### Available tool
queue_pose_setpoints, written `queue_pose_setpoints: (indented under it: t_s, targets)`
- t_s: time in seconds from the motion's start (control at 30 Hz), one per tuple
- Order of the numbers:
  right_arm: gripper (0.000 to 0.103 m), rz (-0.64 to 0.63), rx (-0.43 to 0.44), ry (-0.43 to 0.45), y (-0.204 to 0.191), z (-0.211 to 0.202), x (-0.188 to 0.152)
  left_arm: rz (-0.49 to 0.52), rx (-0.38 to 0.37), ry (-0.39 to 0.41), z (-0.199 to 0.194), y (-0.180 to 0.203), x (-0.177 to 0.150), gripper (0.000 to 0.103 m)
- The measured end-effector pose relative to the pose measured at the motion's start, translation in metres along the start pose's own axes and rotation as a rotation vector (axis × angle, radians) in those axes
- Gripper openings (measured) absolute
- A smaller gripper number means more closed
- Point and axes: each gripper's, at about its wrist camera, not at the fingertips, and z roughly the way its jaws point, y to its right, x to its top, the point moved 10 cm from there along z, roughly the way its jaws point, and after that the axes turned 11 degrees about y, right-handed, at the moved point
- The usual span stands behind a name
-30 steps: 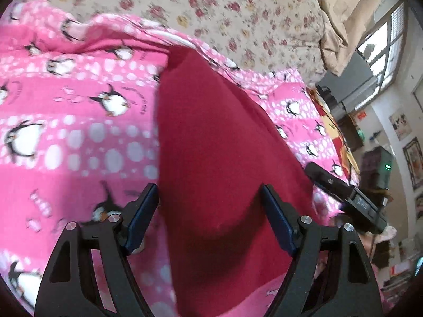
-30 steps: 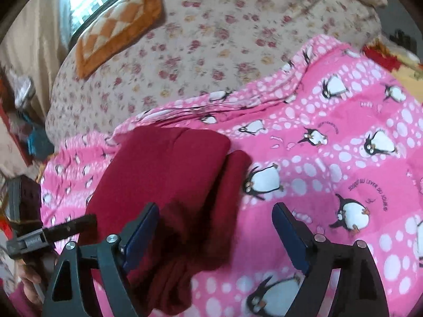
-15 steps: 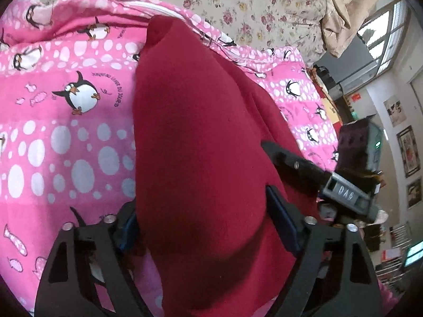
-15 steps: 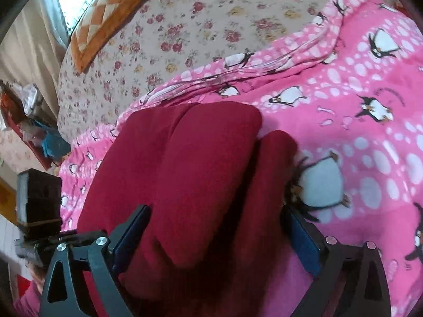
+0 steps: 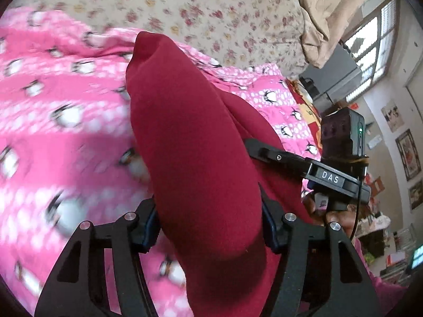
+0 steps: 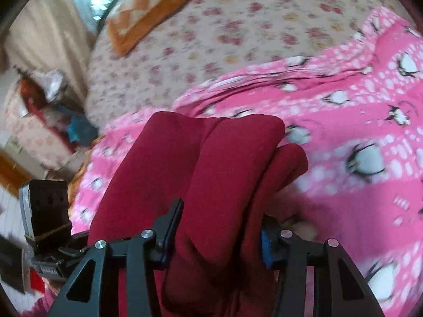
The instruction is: Fold small clothes
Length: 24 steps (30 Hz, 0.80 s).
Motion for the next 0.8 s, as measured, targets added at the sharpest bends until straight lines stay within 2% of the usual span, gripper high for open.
queue_pose_setpoints:
  t_s: [0.1,0.13,0.2,0.23,0.37,0.47,0.57,0.67,0.8]
  targets:
    - [0.048,-0.021,0.021,-0.039,-0.017,0.008,-0.025,-0.002,0.102,-0.019,-0.008,-0.022,-0.03,0.062]
    - [0.052,-0.02,0.008,-0.065,-0.016,0.015,-0.036,-0.005,0.131,-0.036,-0.005,-0.028,-0.038,0.063]
    - [0.058,-0.017,-0.084,-0.138,-0.003,0.031,-0.06,-0.026,0.197,-0.064,0.003,-0.046,-0.058,0.068]
    - [0.063,0.001,-0.101,-0.139,0.0,0.033,-0.069,-0.038,0.207,-0.051,0.002,-0.05,-0.062,0.073]
    - [0.066,-0.007,-0.123,-0.088,-0.008,0.014,-0.07,-0.012,0.242,0.011,-0.01,-0.048,-0.057,0.075]
    - [0.066,-0.061,-0.183,-0.045,-0.012,-0.008,-0.065,0.047,0.311,0.069,-0.023,-0.043,-0.053,0.076]
    - [0.066,-0.12,-0.214,0.036,-0.024,-0.033,-0.059,0.084,0.369,0.117,-0.033,-0.043,-0.055,0.076]
    - [0.066,-0.19,-0.199,0.095,-0.043,-0.049,-0.06,0.104,0.409,0.144,-0.037,-0.044,-0.056,0.076]
    - [0.066,-0.232,-0.137,0.115,-0.059,-0.054,-0.067,0.102,0.448,0.167,-0.044,-0.046,-0.057,0.076]
